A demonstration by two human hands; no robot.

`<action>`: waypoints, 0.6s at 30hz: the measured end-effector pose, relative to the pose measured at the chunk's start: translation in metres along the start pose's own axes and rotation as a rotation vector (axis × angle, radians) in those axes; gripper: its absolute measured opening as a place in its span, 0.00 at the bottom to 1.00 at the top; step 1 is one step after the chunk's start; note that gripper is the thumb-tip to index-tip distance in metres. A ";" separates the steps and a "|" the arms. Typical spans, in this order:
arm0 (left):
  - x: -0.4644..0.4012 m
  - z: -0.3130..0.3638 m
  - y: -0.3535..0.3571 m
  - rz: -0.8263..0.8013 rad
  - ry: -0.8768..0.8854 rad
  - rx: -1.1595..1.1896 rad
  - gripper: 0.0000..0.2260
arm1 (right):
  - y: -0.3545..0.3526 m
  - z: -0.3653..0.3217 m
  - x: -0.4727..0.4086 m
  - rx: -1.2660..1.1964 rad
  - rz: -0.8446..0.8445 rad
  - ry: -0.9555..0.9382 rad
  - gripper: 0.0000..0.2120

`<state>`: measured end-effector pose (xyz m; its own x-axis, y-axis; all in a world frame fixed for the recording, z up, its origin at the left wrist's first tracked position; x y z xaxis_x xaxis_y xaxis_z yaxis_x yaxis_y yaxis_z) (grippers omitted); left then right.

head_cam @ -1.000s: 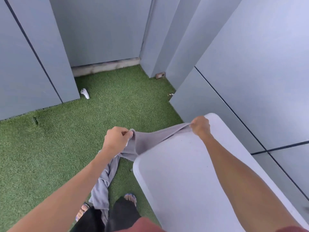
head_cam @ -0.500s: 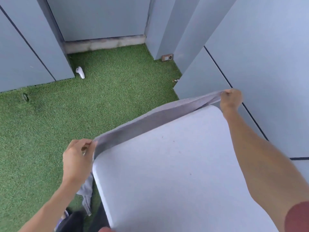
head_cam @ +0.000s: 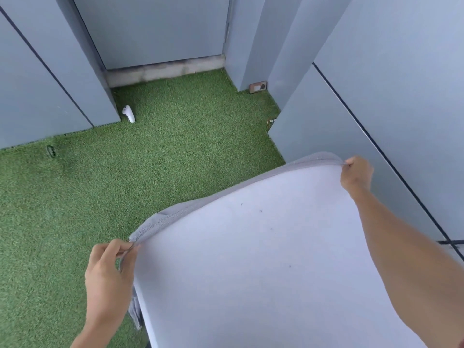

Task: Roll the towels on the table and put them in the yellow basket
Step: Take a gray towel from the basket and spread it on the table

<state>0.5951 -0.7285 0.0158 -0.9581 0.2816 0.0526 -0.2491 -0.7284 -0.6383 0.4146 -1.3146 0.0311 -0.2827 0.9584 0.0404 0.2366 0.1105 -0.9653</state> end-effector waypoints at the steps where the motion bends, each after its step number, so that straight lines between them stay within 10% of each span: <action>1: 0.004 0.000 0.000 0.003 -0.009 0.001 0.05 | -0.001 0.009 0.004 -0.023 0.005 0.029 0.09; 18: 0.178 -0.021 0.011 0.108 -0.066 0.098 0.09 | -0.033 0.202 0.105 -0.099 -0.018 0.186 0.10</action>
<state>0.4252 -0.6730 0.0020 -0.9865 0.1585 0.0402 -0.1533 -0.8107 -0.5651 0.1890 -1.2707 0.0148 -0.1130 0.9872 0.1129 0.3256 0.1441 -0.9345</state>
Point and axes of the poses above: each hand's wrist, its own x-axis away from the middle knuckle, its own y-axis out of the palm, z = x × y, the point moved 7 cm from there along -x, towards the middle knuckle, and after that the axes turned 4 degrees about x, right-handed, at the moved point
